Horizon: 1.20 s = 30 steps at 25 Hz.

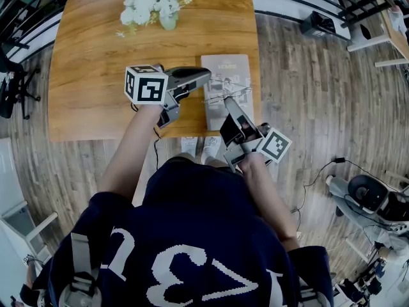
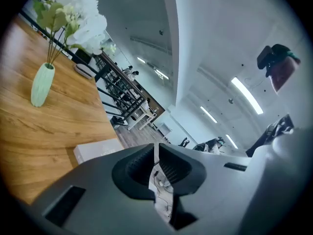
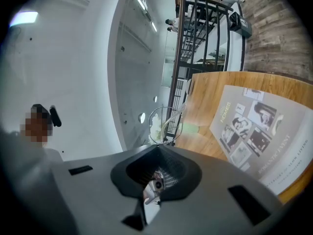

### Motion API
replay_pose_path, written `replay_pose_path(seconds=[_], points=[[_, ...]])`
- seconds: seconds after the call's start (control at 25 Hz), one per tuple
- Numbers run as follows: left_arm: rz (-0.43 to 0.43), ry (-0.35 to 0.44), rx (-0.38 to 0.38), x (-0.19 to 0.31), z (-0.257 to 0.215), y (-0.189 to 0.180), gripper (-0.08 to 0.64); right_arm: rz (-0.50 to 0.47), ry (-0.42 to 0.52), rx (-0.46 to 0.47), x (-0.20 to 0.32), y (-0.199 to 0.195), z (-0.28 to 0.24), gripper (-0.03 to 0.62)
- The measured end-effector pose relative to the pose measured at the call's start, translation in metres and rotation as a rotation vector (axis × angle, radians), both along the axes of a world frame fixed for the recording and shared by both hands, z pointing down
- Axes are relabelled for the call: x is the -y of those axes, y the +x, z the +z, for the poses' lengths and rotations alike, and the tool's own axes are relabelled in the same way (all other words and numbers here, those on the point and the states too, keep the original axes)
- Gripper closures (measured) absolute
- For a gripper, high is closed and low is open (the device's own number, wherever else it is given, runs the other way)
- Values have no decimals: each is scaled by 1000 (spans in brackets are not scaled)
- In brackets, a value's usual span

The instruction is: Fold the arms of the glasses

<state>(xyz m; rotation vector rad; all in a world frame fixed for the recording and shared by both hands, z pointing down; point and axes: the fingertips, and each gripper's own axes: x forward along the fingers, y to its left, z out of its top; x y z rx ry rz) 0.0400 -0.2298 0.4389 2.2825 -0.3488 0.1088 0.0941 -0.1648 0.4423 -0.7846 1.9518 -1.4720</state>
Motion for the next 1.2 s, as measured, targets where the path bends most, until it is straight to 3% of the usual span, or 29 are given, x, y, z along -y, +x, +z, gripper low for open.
replay_pose_path(seconds=[0.16, 0.24, 0.44, 0.68, 0.88, 1.2], points=[[107, -66, 2, -35, 16, 12, 518, 25, -9, 21, 5, 7, 1, 566], [119, -84, -2, -41, 21, 15, 518, 26, -15, 26, 6, 6, 2, 565], [29, -27, 23, -32, 22, 2, 518, 67, -82, 12, 8, 15, 22, 566], [-57, 14, 47, -32, 24, -18, 518, 194, -364, -41, 6, 41, 93, 565], [-76, -7, 60, -43, 32, -29, 518, 267, -556, 48, 7, 45, 136, 565], [-109, -5, 59, -48, 32, -45, 518, 303, -591, 69, 27, 44, 154, 563]])
